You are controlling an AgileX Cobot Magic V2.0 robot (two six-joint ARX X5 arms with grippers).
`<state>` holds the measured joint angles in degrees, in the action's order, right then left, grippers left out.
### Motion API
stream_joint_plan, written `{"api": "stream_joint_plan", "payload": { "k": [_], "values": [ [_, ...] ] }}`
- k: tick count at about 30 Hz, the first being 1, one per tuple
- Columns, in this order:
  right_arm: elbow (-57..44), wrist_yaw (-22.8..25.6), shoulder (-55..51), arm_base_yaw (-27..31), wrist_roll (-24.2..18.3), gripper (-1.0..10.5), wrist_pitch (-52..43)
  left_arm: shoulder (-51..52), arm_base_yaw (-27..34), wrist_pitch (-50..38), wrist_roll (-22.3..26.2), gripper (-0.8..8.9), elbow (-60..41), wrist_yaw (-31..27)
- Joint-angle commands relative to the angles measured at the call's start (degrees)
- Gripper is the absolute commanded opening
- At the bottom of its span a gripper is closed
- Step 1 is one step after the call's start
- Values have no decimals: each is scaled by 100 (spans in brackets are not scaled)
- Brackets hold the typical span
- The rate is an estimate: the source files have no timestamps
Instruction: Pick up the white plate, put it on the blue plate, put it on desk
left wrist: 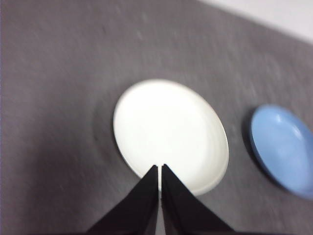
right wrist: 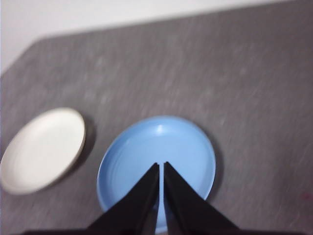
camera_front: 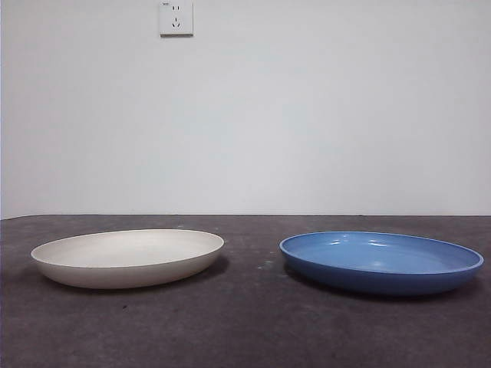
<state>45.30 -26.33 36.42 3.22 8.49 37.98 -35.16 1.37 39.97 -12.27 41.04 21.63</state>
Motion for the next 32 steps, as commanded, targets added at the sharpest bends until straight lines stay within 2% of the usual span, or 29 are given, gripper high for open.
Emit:
{"api": "stream_joint_plan", "payload": {
  "k": [1,9,15,17,22,25,32],
  "values": [
    [476,-136,485,-107,-555,8,564,-448,-52,417,704,10,404,208],
    [1036,-131,1241,-614,-1165,8,1777,-1132,-564,1327,1381,10,970,308],
    [1034,-66,1294,-929,-1241,8,1945,-1137,-822,1279,1381,16,970,308],
    [1034,-66,1294,-942,-1198,33,1934,-1137,-824,1261,1375,68,970,308],
    [1034,-66,1294,-942,-1128,443,1899,-1137,-824,1222,1327,332,970,306],
    [1034,-68,1294,-944,-1064,463,1878,-1137,-826,1115,1276,438,970,306],
    [1034,-68,1294,-946,-1040,463,1869,-1255,-824,1005,1185,441,970,280]
  ]
}}
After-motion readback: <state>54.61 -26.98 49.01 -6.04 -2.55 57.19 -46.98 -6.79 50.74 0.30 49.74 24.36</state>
